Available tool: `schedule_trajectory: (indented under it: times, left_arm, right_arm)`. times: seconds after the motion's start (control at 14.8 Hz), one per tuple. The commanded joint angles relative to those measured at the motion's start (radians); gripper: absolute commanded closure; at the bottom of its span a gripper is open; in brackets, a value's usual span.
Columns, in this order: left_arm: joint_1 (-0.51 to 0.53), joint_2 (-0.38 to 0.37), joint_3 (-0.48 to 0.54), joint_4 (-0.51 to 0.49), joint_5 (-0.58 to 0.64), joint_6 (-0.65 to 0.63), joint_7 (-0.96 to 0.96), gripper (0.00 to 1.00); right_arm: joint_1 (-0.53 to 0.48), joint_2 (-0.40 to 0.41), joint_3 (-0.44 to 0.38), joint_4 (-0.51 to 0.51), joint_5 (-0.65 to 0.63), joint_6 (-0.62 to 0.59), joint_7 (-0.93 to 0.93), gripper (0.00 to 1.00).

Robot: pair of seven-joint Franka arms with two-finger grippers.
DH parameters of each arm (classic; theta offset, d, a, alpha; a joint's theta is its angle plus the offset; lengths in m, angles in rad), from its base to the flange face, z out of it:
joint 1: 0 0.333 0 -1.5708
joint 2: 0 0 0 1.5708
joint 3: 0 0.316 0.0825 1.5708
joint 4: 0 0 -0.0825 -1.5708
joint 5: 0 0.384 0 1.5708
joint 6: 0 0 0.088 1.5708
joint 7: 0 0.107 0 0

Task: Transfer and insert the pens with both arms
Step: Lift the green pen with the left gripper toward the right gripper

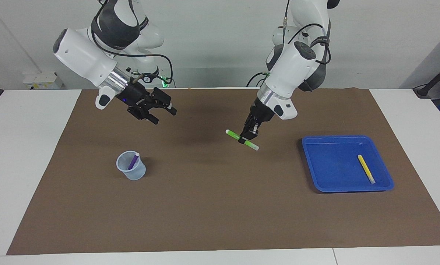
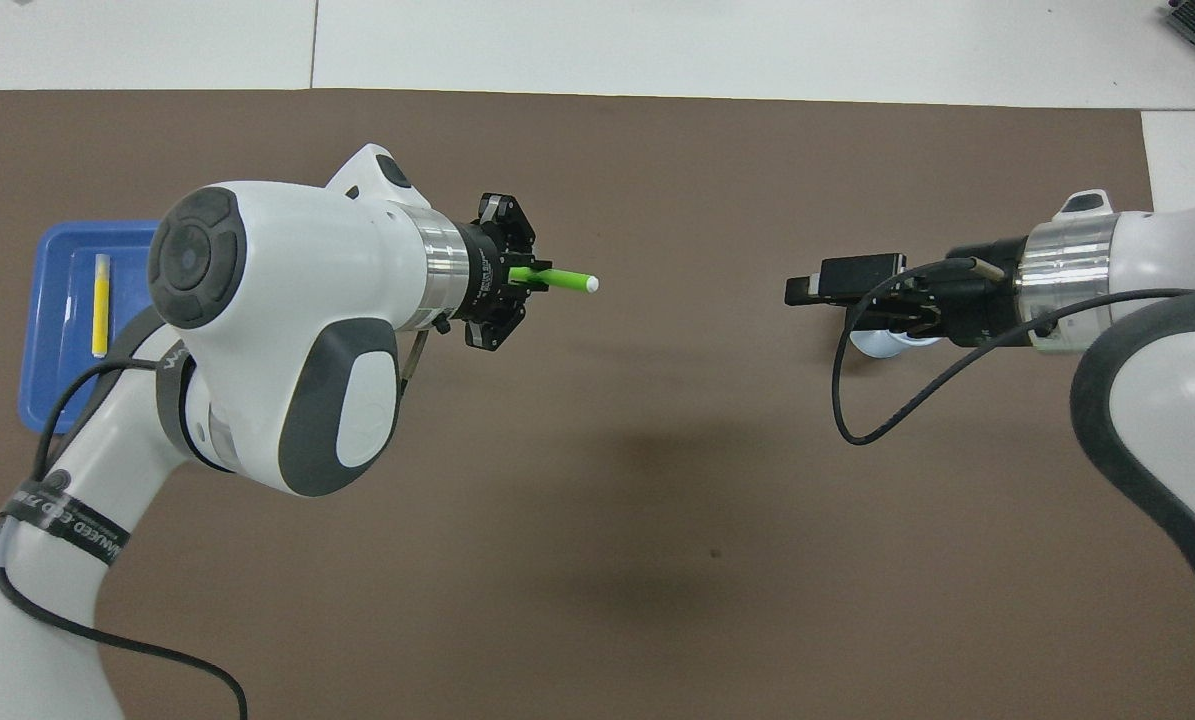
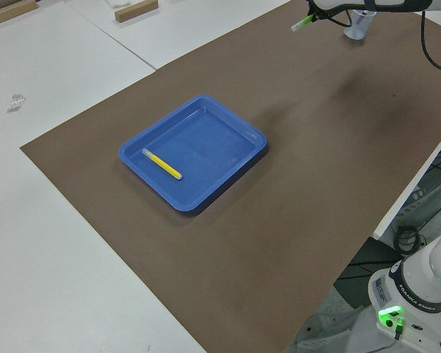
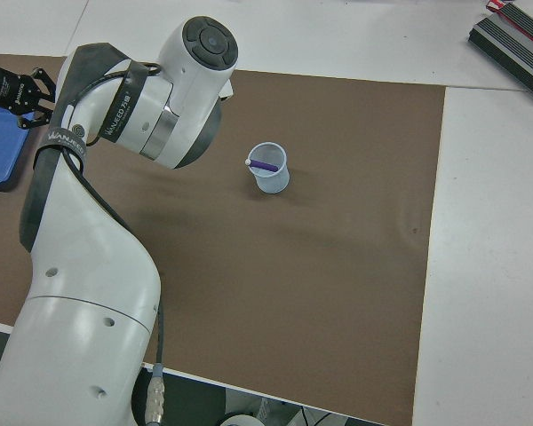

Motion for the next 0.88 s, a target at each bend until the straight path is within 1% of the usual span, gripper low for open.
schedule_trajectory:
  times: [0.0, 0.27, 0.4, 0.54, 0.67, 0.81]
  left_arm:
    - [-0.06, 0.0, 0.015, -0.019, -0.031, 0.11, -0.131, 1.0]
    - [-0.127, 0.017, 0.015, -0.035, -0.033, 0.27, -0.228, 1.0]
    - [-0.161, 0.017, 0.015, -0.046, -0.033, 0.319, -0.279, 1.0]
    - [-0.187, 0.019, 0.015, -0.048, -0.033, 0.332, -0.297, 1.0]
    - [-0.21, 0.017, 0.015, -0.054, -0.033, 0.335, -0.306, 1.0]
    - [-0.219, 0.017, 0.015, -0.057, -0.033, 0.35, -0.323, 1.0]
  right_arm:
    - [0.033, -0.003, 0.001, -0.026, 0.033, 0.07, -0.047, 0.0]
    - [0.089, 0.016, -0.001, -0.025, 0.032, 0.149, -0.044, 0.0]
    - [0.122, 0.022, 0.001, -0.022, 0.032, 0.179, -0.044, 0.0]
    - [0.142, 0.022, -0.001, -0.022, 0.028, 0.192, -0.042, 0.0]
    - [0.14, 0.023, 0.001, -0.022, 0.022, 0.192, -0.045, 0.01]
    - [0.142, 0.025, -0.001, -0.02, 0.016, 0.193, -0.045, 0.08]
